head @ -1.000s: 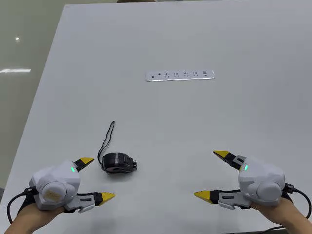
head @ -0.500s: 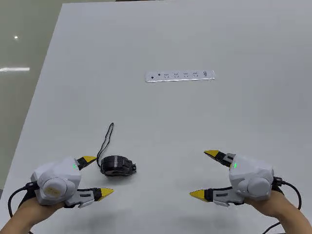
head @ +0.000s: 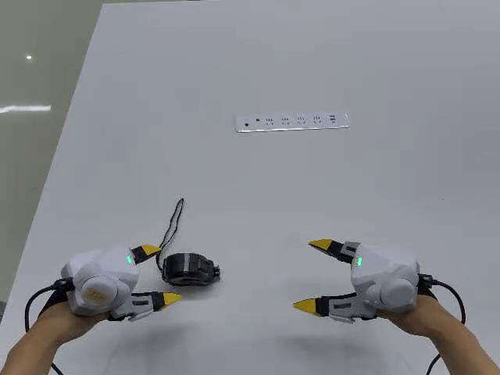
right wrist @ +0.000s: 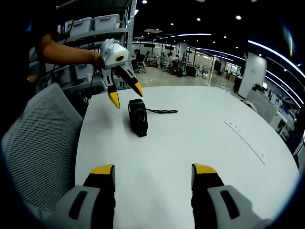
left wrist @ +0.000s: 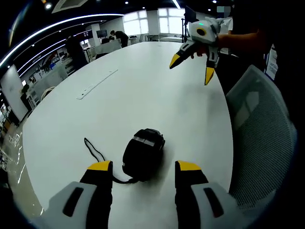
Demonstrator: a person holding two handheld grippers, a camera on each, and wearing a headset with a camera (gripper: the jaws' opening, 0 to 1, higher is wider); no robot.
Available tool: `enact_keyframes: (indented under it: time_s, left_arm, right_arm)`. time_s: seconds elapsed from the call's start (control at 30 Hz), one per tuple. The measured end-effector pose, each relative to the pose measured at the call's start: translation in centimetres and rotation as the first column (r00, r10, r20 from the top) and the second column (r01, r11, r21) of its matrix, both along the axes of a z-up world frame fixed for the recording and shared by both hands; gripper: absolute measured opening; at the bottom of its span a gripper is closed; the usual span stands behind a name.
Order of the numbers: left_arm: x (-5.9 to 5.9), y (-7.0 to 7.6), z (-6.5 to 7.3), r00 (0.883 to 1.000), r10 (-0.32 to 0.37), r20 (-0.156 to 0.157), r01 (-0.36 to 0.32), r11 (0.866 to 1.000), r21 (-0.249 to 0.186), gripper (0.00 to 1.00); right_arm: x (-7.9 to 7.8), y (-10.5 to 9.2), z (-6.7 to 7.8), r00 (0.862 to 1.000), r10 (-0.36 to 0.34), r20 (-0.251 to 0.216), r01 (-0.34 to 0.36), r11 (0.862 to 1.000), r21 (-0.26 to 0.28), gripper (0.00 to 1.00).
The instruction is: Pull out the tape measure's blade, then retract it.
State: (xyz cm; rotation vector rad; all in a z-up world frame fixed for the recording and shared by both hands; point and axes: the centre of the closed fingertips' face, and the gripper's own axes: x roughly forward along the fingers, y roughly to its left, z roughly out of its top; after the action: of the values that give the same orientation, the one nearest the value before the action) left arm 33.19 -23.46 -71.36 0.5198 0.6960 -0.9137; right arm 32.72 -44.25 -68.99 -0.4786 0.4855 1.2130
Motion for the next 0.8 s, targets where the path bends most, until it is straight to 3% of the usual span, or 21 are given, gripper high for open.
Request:
enact_keyframes:
  time_s: [0.3, 0.43, 0.63, 0.8]
  left_arm:
    - [0.7, 0.0, -1.1, 0.999, -0.032, -0.036, 0.032, 0.999, -0.003, 0.44]
    - [0.9, 0.1, -1.1, 0.998, -0.047, -0.051, 0.045, 0.999, -0.025, 0.43]
    - [0.4, -0.4, -1.8, 0.989, -0.132, -0.072, 0.132, 0.991, -0.015, 0.40]
    - [0.7, -0.5, -2.1, 0.983, -0.168, -0.073, 0.168, 0.986, -0.003, 0.38]
  right_arm:
    - [1.0, 1.6, -0.5, 0.999, 0.033, -0.016, -0.033, 0.999, 0.008, 0.60]
    - [1.5, 2.5, -0.9, 0.999, 0.045, -0.019, -0.045, 0.999, 0.014, 0.60]
    - [2.0, 4.3, -1.3, 0.996, 0.084, -0.022, -0.084, 0.996, 0.028, 0.57]
    - [2.3, 5.6, -1.8, 0.992, 0.125, -0.026, -0.124, 0.992, 0.025, 0.54]
